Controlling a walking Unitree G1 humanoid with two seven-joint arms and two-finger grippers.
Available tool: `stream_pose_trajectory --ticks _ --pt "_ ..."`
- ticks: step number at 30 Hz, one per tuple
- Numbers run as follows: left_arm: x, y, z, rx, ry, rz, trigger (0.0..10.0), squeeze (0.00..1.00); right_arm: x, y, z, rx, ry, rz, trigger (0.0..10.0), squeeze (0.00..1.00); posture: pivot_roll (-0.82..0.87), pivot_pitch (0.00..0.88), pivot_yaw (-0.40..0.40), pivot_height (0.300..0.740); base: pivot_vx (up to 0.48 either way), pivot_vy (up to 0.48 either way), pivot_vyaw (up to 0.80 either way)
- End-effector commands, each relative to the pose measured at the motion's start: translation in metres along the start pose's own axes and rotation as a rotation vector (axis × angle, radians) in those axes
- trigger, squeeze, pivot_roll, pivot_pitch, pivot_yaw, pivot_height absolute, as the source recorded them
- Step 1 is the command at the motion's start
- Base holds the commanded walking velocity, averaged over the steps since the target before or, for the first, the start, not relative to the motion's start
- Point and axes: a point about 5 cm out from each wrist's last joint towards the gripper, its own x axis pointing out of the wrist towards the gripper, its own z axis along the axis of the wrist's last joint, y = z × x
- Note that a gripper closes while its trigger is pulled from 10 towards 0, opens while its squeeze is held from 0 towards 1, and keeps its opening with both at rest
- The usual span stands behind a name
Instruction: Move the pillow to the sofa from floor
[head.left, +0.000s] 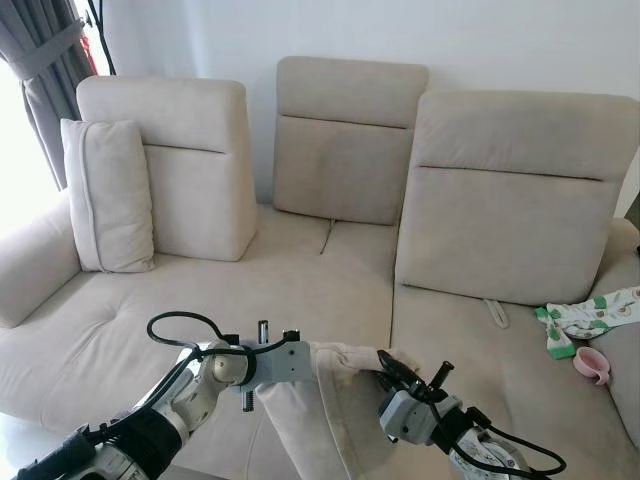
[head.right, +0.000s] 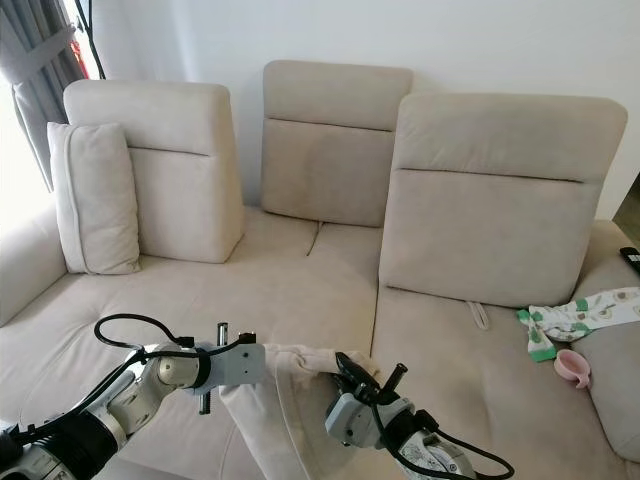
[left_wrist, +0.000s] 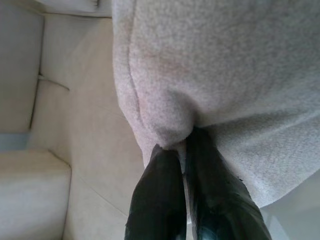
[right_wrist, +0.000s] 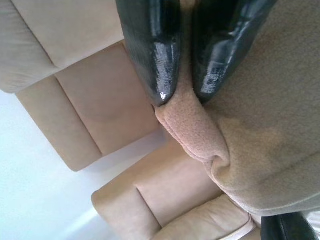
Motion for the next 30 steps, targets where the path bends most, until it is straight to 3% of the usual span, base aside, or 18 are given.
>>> stream_pose_trajectory --ticks 1,5,8,25,30 --pt "0.0 0.006 0.01 0.011 -0.049 0.022 10.0 0.0 0.011 -0.013 0.022 0.008 -0.118 -0.071 10.0 0.0 0.03 0.0 -0.013 0.74 0.0 0.0 0.0" --pt "-0.004 0.027 0.02 -0.036 -0.116 0.136 10.0 0.0 0.012 -0.016 0.022 0.033 -0.102 -0.099 10.0 0.0 0.02 0.0 -0.011 0.74 0.0 0.0 0.0" --pt "-0.005 0.032 0.024 -0.067 -0.139 0.168 10.0 0.0 0.012 -0.016 0.021 0.041 -0.099 -0.101 10.0 0.0 0.02 0.0 -0.009 0.74 0.0 0.0 0.0" --pt "-0.001 0.034 0.036 -0.07 -0.195 0.193 10.0 0.0 0.013 -0.02 0.023 0.063 -0.094 -0.135 10.0 0.0 0.01 0.0 0.0 0.74 0.0 0.0 0.0" --pt "0.0 0.033 0.038 -0.061 -0.201 0.177 10.0 0.0 0.013 -0.021 0.023 0.061 -0.095 -0.139 10.0 0.0 0.01 0.0 0.001 0.74 0.272 0.0 0.0"
